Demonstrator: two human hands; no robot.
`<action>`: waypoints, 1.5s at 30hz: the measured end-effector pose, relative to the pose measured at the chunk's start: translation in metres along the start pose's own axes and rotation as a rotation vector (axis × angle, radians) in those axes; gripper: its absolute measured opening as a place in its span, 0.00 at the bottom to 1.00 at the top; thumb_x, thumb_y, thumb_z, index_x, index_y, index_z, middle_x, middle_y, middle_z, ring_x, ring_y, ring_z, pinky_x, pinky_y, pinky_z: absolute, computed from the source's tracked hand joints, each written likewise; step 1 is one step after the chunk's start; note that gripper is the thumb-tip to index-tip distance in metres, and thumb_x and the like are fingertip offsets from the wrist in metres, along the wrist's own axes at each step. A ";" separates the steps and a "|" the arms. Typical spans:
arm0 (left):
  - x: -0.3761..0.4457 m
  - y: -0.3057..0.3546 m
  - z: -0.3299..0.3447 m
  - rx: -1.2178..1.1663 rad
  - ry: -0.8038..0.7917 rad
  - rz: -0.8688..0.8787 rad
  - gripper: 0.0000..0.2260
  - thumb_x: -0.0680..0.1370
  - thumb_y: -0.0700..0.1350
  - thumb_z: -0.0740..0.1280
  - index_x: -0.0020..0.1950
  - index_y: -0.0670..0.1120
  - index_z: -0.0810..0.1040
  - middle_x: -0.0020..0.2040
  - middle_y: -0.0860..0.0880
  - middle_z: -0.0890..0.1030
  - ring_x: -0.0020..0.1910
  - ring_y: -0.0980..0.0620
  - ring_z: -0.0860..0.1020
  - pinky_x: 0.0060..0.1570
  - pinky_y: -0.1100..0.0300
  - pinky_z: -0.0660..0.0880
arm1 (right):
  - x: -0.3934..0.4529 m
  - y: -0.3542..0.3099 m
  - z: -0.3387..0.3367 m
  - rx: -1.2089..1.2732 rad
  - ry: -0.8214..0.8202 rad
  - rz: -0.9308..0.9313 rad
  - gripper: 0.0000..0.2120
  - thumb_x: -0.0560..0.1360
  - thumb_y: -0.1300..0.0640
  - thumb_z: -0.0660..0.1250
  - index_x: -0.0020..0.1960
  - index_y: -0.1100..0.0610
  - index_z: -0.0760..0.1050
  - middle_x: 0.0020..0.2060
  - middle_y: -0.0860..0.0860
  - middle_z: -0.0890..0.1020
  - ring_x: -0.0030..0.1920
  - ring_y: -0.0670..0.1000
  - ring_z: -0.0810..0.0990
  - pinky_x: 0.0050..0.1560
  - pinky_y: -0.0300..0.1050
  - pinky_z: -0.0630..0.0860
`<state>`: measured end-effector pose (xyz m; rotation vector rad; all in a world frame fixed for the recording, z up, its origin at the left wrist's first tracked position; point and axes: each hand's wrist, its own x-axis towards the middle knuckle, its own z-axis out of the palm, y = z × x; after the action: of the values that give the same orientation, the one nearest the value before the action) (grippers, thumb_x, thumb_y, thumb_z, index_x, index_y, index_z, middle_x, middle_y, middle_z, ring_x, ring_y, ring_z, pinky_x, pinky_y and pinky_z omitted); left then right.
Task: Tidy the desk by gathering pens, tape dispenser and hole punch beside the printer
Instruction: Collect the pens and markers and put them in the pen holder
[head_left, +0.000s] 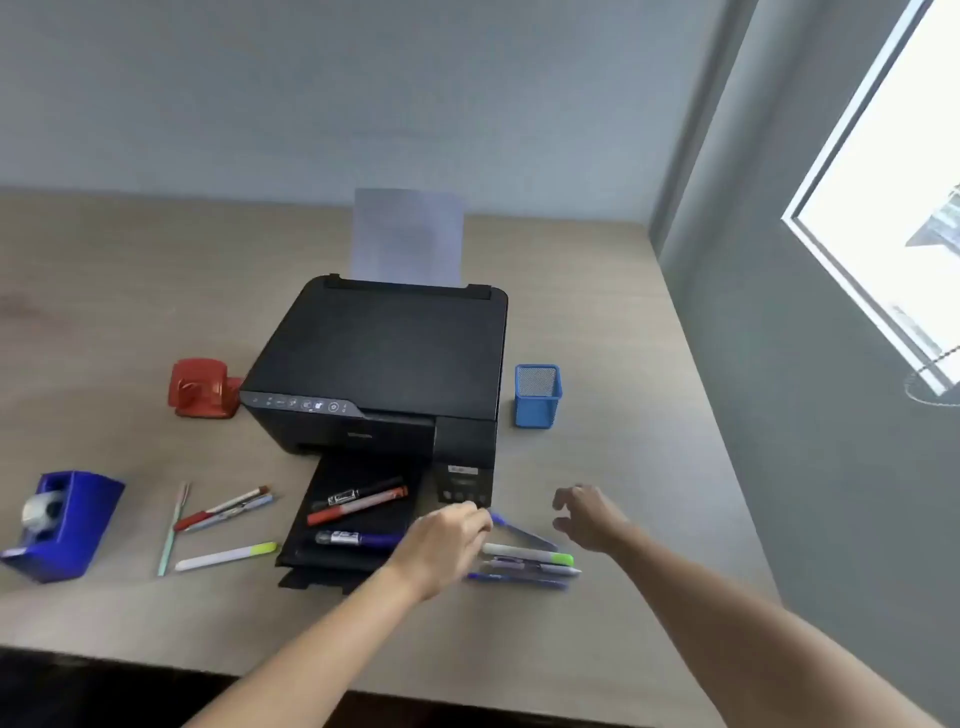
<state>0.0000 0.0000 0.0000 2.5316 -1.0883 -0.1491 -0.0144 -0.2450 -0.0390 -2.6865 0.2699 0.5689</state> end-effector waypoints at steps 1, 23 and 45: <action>-0.001 0.000 0.012 -0.004 -0.071 -0.057 0.07 0.80 0.46 0.61 0.51 0.47 0.78 0.49 0.48 0.80 0.48 0.47 0.80 0.46 0.54 0.77 | 0.003 -0.005 0.008 -0.017 -0.018 0.007 0.15 0.74 0.56 0.66 0.60 0.58 0.76 0.59 0.60 0.79 0.58 0.60 0.78 0.58 0.50 0.76; 0.078 0.015 0.023 0.124 -0.512 -0.148 0.11 0.77 0.35 0.64 0.59 0.41 0.71 0.58 0.41 0.77 0.55 0.42 0.79 0.52 0.50 0.77 | -0.010 0.058 -0.042 0.461 0.252 0.257 0.08 0.75 0.67 0.62 0.40 0.56 0.71 0.32 0.53 0.81 0.34 0.54 0.76 0.37 0.48 0.74; 0.269 0.005 -0.027 0.562 -0.235 -0.220 0.10 0.74 0.37 0.64 0.52 0.49 0.78 0.48 0.48 0.82 0.55 0.46 0.74 0.61 0.49 0.64 | 0.031 0.017 -0.042 0.483 0.308 0.124 0.10 0.73 0.62 0.67 0.53 0.56 0.78 0.36 0.56 0.85 0.36 0.51 0.78 0.39 0.37 0.67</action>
<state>0.1898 -0.1877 0.0409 3.2075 -1.0433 -0.2305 0.0238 -0.2804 -0.0219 -2.2822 0.5799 0.0959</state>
